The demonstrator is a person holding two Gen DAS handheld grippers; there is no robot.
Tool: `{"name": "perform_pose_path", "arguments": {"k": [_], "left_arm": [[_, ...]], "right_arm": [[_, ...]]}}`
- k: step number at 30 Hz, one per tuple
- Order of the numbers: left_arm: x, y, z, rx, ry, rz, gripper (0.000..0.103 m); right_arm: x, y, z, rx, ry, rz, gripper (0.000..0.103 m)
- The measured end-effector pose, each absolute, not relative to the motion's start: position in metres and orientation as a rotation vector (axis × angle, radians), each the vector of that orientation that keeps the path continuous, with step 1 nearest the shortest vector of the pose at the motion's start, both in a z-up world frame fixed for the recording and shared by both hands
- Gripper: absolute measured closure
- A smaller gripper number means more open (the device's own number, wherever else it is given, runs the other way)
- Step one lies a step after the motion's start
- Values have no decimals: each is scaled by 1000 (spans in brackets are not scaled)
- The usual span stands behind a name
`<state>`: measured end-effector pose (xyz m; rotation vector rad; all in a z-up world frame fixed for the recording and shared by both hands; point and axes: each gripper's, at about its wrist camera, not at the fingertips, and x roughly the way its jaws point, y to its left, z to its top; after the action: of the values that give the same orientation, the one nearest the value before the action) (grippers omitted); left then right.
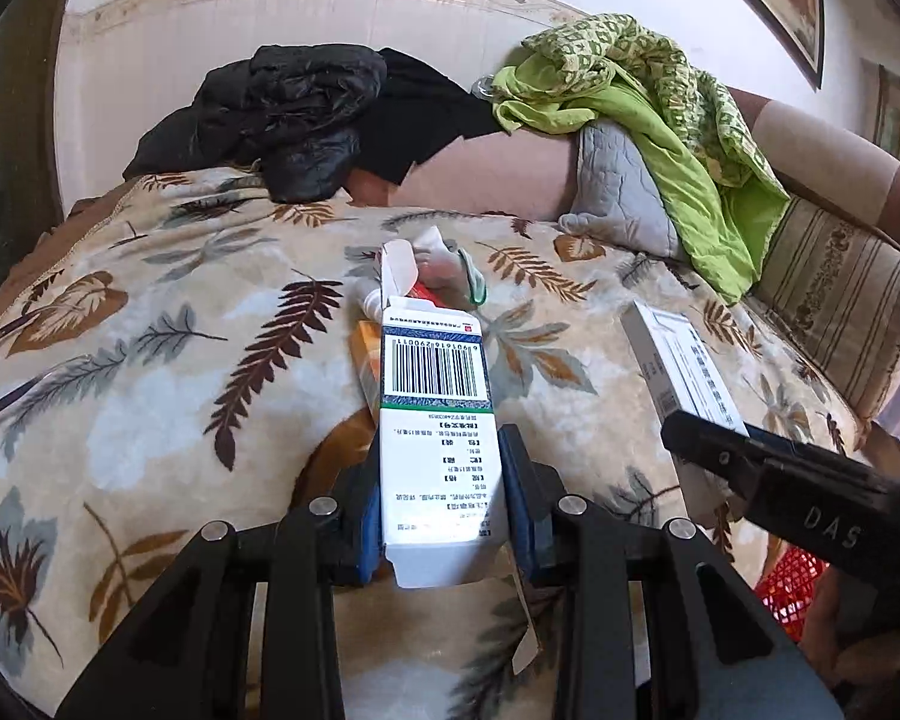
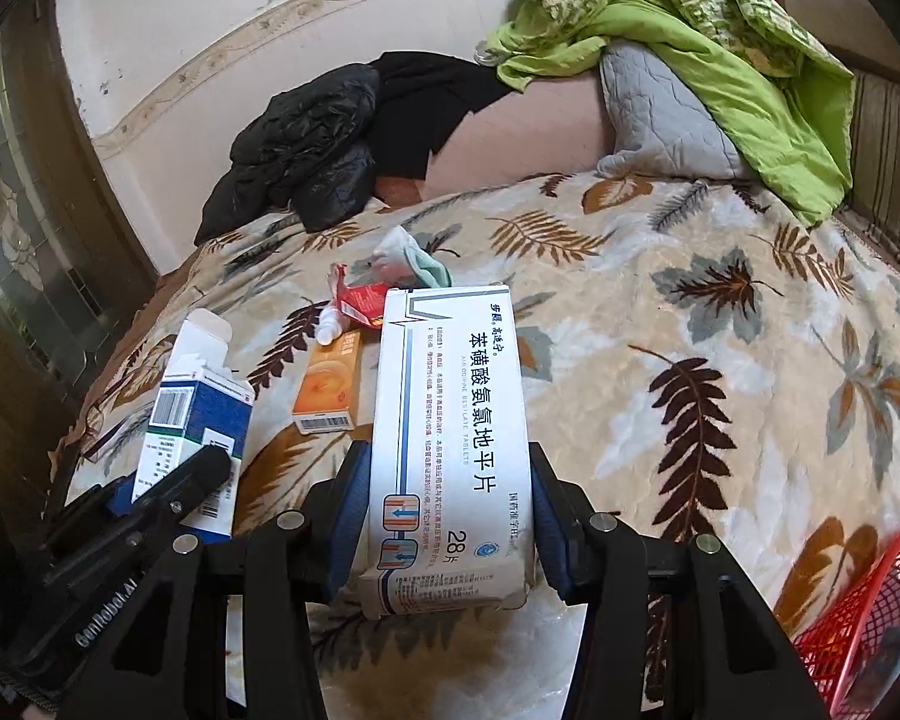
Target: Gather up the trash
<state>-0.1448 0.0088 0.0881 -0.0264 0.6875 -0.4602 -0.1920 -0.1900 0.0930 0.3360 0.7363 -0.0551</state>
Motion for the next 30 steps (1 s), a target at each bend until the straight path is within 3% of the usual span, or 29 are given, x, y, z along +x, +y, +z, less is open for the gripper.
{"name": "perform_pose_path", "arguments": {"k": [30], "left_arm": [[-126, -3, 82, 14, 694, -480, 71]], "right_arm": [[-176, -201, 84, 420, 752, -39, 50]]}}
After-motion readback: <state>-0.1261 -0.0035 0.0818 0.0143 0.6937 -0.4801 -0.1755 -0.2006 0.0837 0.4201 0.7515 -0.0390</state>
